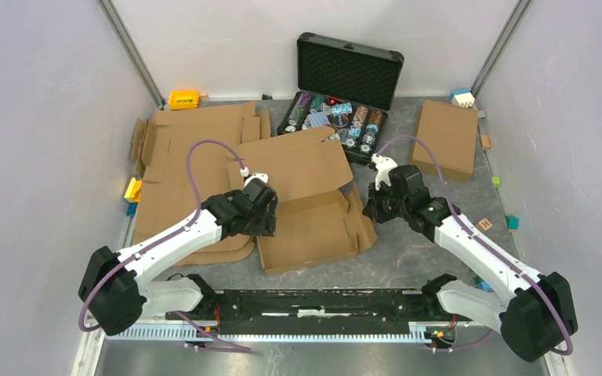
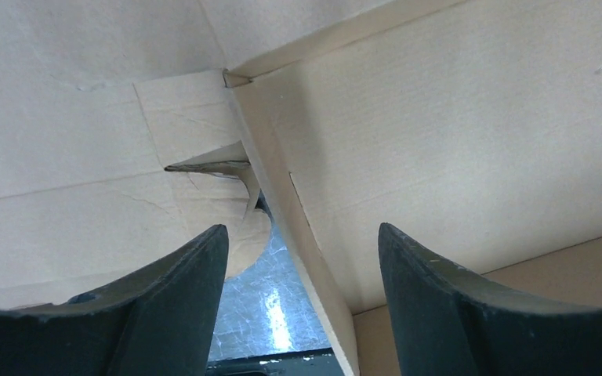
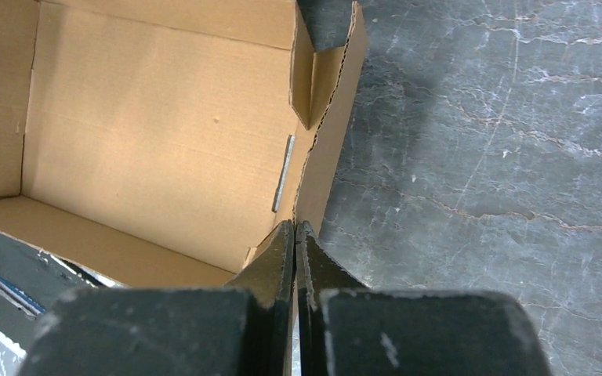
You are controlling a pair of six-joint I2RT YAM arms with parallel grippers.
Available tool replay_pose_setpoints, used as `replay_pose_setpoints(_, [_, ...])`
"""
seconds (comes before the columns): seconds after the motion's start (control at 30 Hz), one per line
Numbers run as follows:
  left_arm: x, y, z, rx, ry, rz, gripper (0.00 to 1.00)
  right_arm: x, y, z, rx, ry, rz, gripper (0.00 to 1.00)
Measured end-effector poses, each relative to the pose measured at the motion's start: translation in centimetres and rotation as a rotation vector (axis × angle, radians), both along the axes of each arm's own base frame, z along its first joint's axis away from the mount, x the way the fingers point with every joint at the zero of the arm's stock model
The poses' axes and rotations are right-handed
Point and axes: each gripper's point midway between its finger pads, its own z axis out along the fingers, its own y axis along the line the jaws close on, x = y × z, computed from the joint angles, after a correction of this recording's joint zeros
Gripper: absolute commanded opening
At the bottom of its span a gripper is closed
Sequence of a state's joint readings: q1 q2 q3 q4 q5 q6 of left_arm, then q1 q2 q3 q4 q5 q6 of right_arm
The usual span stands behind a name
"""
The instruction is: Fold the paper box
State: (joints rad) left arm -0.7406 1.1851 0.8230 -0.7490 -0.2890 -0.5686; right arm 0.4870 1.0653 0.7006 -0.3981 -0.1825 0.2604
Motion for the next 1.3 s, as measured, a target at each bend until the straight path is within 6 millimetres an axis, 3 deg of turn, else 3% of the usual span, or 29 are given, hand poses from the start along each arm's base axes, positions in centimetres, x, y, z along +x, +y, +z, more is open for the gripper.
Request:
replay_pose_setpoints(0.23, [-1.0, 0.0, -2.1, -0.022, 0.040, 0.008, 0.49, -0.5, 1.6, 0.7, 0.010, -0.006, 0.045, 0.00])
replay_pose_setpoints(0.67, [-1.3, -0.9, -3.0, -0.093, 0.046, 0.009, 0.47, -1.0, 5.1, 1.3, 0.069, -0.002, 0.099, 0.03])
replay_pose_setpoints(0.83, [-1.1, -1.1, -3.0, -0.102, 0.041, 0.007, 0.47, -0.9, 6.1, 1.1, 0.097, 0.008, 0.108, 0.20])
replay_pose_setpoints(1.13, [-0.8, -2.0, -2.7, -0.139, 0.028, -0.005, 0.47, -2.1, 6.3, -2.1, 0.073, 0.088, 0.143, 0.33])
replay_pose_setpoints(1.3, [-0.8, -2.0, -2.7, -0.140, 0.028, -0.006, 0.47, -2.4, 6.2, -2.7, 0.064, 0.104, 0.150, 0.43])
